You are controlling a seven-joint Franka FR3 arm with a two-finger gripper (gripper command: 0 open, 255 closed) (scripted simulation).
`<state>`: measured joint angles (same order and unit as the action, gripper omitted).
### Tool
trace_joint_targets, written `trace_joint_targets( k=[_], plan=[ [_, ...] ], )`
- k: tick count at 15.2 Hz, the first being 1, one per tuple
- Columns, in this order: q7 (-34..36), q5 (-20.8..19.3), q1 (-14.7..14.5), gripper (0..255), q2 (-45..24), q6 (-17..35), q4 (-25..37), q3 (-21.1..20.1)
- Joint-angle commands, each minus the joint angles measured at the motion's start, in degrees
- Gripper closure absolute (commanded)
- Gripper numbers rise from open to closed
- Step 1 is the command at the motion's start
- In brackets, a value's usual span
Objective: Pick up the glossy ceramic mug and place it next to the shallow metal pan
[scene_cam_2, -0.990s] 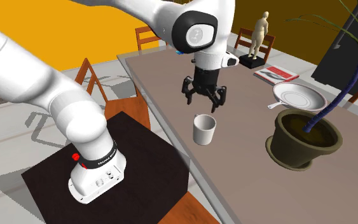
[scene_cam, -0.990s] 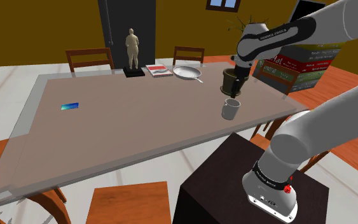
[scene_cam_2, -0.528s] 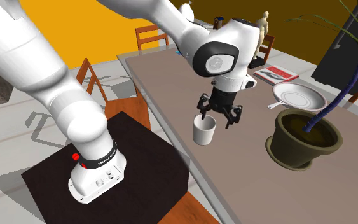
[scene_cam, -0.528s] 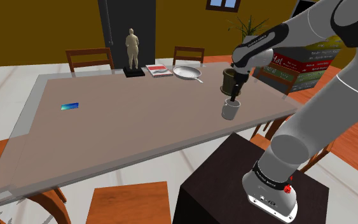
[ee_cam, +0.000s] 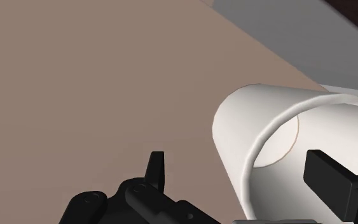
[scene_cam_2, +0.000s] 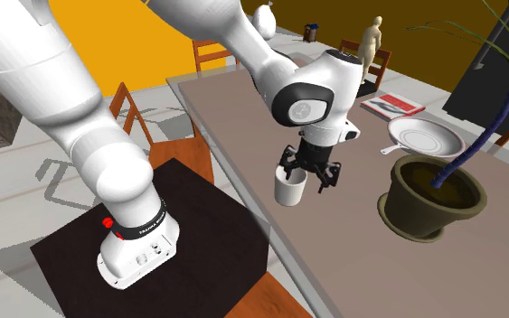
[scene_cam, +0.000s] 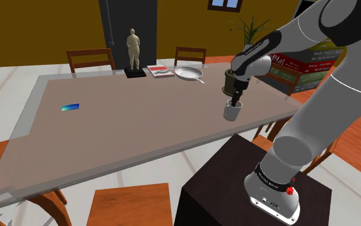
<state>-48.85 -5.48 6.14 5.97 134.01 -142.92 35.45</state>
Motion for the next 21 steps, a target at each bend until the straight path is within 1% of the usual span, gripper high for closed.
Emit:
trace_joint_targets(
  k=[1, 6, 7, 16, 21],
  plan=[
    [-0.06, 0.05, 0.01, 0, -0.10, 0.34, -0.23, 0.03],
    [-0.06, 0.05, 0.00, 0, -0.10, 0.33, -0.22, 0.03],
    [-0.06, 0.05, 0.00, 255, -0.10, 0.33, -0.22, 0.03],
    [-0.06, 0.06, 0.01, 255, -0.10, 0.34, -0.23, 0.03],
    [1.56, -2.03, 0.41, 255, 3.36, -4.07, 1.16, -0.61]
  ],
)
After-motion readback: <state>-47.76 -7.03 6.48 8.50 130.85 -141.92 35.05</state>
